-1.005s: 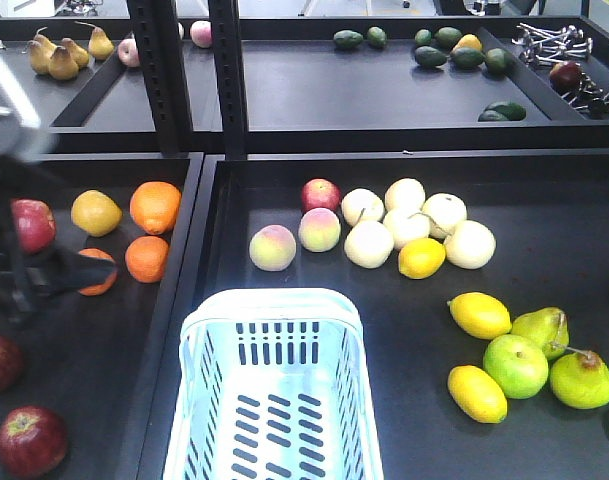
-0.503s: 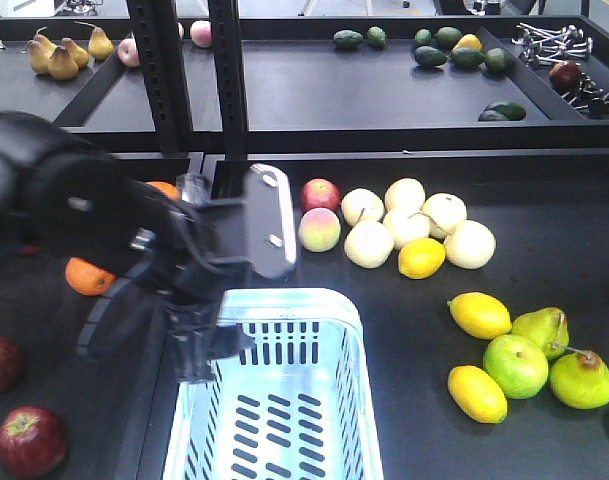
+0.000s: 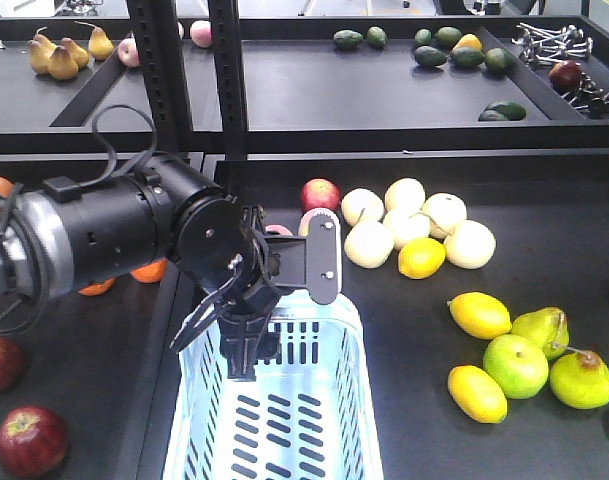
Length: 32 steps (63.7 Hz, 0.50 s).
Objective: Pick three apples into basket with both arms
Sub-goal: 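Reach the left gripper over the basket and grasp its handle, then lift the light-blue basket off the table with the left gripper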
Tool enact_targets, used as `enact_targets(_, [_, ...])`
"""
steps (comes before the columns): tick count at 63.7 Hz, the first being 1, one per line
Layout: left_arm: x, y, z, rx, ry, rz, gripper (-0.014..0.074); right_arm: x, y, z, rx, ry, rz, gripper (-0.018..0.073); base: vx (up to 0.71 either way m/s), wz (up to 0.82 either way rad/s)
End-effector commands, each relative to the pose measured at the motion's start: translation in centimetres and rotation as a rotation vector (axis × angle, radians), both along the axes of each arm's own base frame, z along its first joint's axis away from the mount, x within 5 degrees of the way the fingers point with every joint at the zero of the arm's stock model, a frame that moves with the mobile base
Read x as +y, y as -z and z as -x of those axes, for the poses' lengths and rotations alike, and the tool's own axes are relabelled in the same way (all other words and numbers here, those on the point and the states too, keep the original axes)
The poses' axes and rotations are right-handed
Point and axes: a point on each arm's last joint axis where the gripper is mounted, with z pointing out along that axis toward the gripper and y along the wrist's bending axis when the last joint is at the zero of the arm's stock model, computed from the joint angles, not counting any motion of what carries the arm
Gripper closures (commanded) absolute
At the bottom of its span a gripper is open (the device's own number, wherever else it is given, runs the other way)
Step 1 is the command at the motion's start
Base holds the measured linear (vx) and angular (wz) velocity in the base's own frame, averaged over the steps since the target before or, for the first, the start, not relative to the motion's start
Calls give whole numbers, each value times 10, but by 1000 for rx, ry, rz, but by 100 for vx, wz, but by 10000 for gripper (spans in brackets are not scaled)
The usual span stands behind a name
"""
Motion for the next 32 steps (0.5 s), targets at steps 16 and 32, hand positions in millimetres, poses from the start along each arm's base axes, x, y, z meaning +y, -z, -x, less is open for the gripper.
enact_targets(16, [-1, -21, -4, -106, 22, 9, 462, 0, -4, 0, -79, 5, 5, 568, 0, 0])
enact_targets(32, [0, -23, -4, -114, 21, 14, 604, 0, -4, 0, -79, 5, 5, 568, 0, 0])
